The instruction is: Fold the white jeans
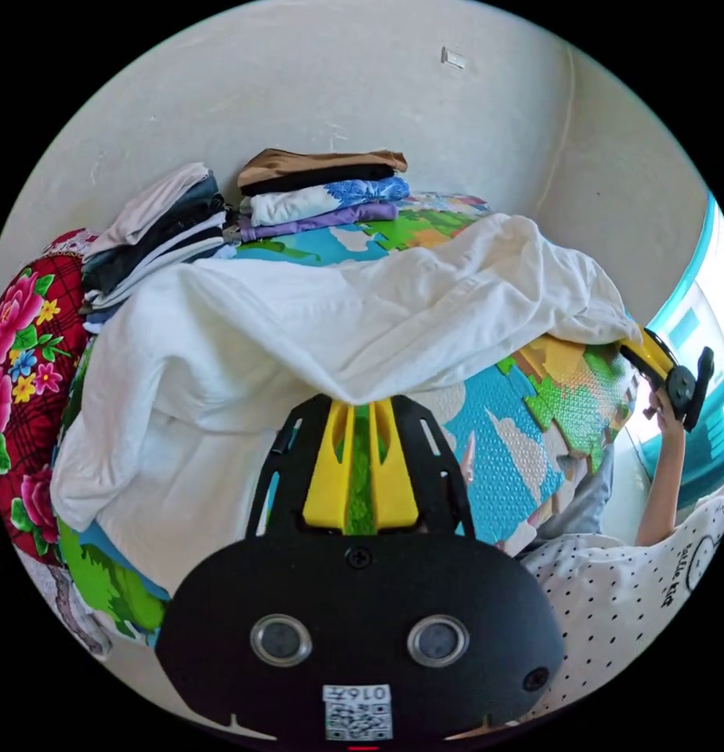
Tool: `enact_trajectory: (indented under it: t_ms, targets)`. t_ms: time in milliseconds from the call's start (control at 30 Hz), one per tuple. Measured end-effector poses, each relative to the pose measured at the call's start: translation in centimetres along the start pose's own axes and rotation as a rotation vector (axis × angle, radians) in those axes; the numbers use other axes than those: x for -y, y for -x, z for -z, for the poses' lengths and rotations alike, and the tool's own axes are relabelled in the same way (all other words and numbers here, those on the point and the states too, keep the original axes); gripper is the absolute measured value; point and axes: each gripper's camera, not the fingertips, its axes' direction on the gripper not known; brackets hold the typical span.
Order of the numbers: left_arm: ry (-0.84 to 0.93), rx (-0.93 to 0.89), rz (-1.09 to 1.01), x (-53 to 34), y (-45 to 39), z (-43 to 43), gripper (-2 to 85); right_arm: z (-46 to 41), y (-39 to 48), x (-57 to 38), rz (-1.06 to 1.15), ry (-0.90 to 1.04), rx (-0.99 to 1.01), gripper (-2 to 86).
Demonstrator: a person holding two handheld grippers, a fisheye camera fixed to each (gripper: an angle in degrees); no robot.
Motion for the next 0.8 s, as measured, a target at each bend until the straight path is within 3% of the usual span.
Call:
enact_trajectory:
  t_ms: [367, 567, 700, 800]
  targets:
    - [-0.309, -0.169, 0.062, -8.1, 3.9, 7.2, -0.9, 11.2, -3.3, 0.3, -0.152, -0.182, -0.013, 6.4]
    - [-0.511, -0.007, 0.027, -10.9, 3.5, 15.1, -1.0, 18.0, -9.3, -3.2, -0.379, -0.419, 0.070, 6.3]
    - [-0.828, 0.103, 0.094, -13.3, 4.3, 22.1, -0.9, 21.1, -11.6, -3.7, -0.416, -0.511, 0.085, 6.1]
    - [-0.828, 0.088, 0.068, -11.3, 5.6, 25.8, -0.9, 22.9, -13.0, -1.9, -0.413, -0.576, 0.071, 6.2]
